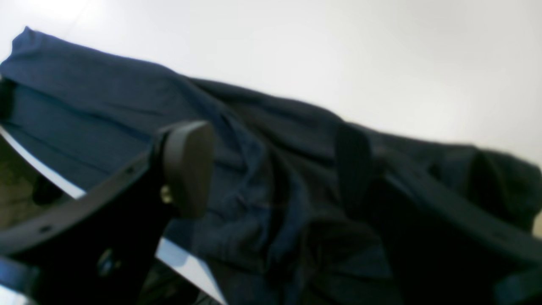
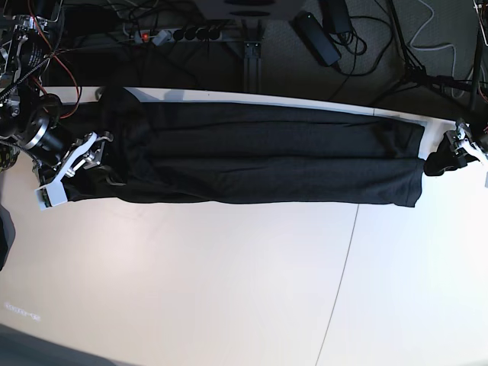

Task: Fold the T-shirt properly
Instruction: 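Grasp the folded strip's ends with both grippers and fold it lengthwise again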

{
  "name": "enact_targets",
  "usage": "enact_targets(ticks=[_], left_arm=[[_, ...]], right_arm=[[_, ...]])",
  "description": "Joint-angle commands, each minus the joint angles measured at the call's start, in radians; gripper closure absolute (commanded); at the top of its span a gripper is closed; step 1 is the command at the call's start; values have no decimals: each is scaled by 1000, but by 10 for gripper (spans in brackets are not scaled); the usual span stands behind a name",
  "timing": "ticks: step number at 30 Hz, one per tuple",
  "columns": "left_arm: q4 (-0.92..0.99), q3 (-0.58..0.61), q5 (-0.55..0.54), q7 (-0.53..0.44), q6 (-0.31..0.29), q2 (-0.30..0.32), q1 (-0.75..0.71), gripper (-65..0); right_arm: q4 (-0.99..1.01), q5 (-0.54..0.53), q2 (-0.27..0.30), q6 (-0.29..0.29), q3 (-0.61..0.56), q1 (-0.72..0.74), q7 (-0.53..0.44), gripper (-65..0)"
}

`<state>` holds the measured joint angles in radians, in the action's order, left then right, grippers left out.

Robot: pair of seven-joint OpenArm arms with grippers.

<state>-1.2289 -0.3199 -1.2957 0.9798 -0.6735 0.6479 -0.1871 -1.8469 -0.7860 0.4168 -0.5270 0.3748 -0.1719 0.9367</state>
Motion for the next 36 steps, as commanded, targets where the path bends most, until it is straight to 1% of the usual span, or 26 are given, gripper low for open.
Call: enact_targets(ticks=[1, 6, 9, 18, 20, 23, 24, 25, 26, 27, 29, 30, 32, 34, 36], left_arm=[[1, 4, -10, -11, -25, 13, 13, -460], [18, 59, -11, -11, -25, 10, 18, -460], [18, 79, 0, -12, -25, -4, 19, -460], [18, 137, 10, 2, -25, -76, 35, -460], [18, 138, 10, 20, -25, -95, 49, -459], [18, 138, 14, 18, -25, -114, 66, -451], [18, 138, 14, 18, -25, -117, 71, -425], [18, 138, 14, 13, -25, -119, 77, -376], [18, 138, 15, 0, -25, -119, 83, -300], [18, 138, 21, -20, -25, -118, 87, -204], [18, 138, 70, -84, -25, -118, 93, -32], [18, 138, 105, -124, -25, -119, 96, 0], [18, 138, 165, -182, -25, -118, 102, 0], [18, 136, 212, -206, -25, -115, 122, 0], [18, 122, 240, -206, -25, -111, 155, 0]], right_arm=[[-6, -18, 10, -53, 7, 11, -18, -443], [5, -20, 9, -53, 7, 10, 4, -443], [5, -35, 9, -53, 7, 11, 4, -443], [5, -45, 10, -53, 7, 11, 16, -443], [5, -45, 10, -53, 7, 11, 18, -443], [5, -45, 10, -53, 7, 11, 26, -443], [5, -45, 9, -53, 7, 11, 28, -443], [5, -45, 10, -53, 7, 11, 29, -443], [5, -45, 10, -53, 7, 11, 29, -443], [5, -45, 10, -53, 7, 11, 29, -443], [5, -45, 10, -53, 7, 11, 29, -443], [5, -45, 10, -53, 7, 11, 29, -443], [5, -45, 10, -53, 7, 11, 29, -443], [5, -45, 10, -53, 7, 11, 29, -443], [5, -45, 10, -53, 7, 11, 29, -443]])
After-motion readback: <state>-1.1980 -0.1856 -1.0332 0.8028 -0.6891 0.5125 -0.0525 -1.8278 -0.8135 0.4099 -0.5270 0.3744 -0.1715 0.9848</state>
